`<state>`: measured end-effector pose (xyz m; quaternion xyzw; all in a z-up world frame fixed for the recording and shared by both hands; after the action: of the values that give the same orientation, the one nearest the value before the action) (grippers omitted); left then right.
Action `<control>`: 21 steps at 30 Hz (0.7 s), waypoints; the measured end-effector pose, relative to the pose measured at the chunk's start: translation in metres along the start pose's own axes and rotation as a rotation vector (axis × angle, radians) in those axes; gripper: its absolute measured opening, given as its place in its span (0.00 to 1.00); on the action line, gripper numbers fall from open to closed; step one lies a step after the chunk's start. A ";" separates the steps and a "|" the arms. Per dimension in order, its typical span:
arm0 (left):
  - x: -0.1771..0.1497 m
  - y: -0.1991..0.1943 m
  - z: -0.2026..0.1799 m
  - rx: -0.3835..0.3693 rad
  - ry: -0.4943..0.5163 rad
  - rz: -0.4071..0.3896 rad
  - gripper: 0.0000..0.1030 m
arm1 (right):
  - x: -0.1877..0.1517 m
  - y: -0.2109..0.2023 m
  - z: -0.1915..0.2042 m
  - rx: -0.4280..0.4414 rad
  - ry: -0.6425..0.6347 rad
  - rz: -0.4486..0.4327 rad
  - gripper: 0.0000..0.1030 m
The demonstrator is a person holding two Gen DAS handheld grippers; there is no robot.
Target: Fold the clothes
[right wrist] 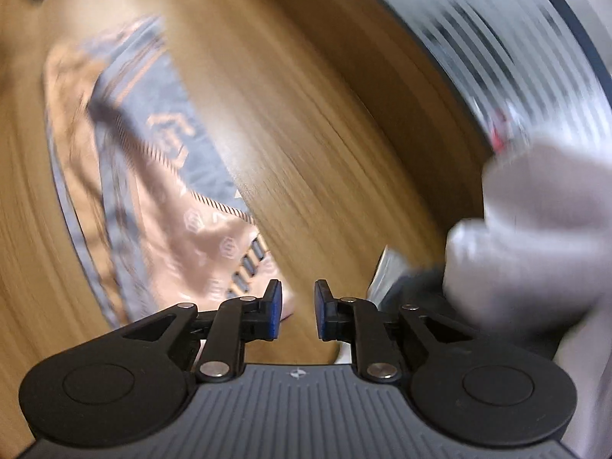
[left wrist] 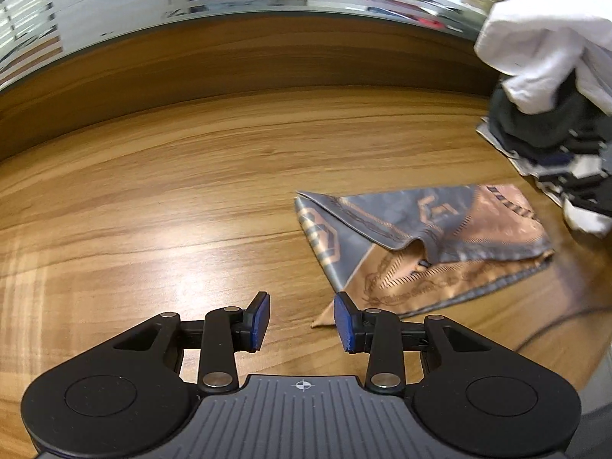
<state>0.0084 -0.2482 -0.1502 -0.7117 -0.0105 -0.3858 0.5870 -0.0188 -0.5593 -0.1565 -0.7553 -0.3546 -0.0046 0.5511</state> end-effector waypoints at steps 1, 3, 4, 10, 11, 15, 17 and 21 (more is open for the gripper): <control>0.000 0.002 0.001 0.004 -0.008 0.000 0.38 | -0.003 -0.002 -0.001 0.011 0.074 0.008 0.20; -0.001 0.006 0.002 0.004 -0.012 0.003 0.38 | -0.013 -0.005 0.001 0.028 0.220 0.022 0.20; -0.002 0.008 0.002 0.002 -0.007 0.006 0.38 | -0.018 -0.005 0.001 0.036 0.290 0.027 0.20; -0.001 0.031 0.006 -0.042 0.009 0.042 0.37 | -0.041 0.002 0.012 0.077 0.601 0.041 0.20; 0.001 0.035 0.007 -0.057 0.001 0.048 0.37 | -0.043 0.005 0.015 0.081 0.630 0.045 0.20; 0.010 0.052 0.009 -0.114 -0.030 0.072 0.37 | -0.057 0.017 0.026 0.078 0.693 0.077 0.20; 0.016 0.063 0.009 -0.133 -0.052 0.084 0.37 | -0.062 0.022 0.028 0.076 0.717 0.093 0.20; 0.025 0.083 0.006 -0.131 -0.067 0.110 0.36 | -0.065 0.026 0.032 0.080 0.740 0.104 0.20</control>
<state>0.0686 -0.2797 -0.2050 -0.7606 0.0341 -0.3288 0.5588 -0.0656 -0.5710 -0.2159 -0.6975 -0.0928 -0.2354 0.6704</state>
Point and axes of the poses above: each gripper's, at about its wrist camera, not at the fingertips, and y roughly the way its jaws point, z to its left, x to its top, the point moved 10 cm from there along y, roughly the way its jaws point, and after that the axes turned 7 degrees about y, right-handed, at the moved point
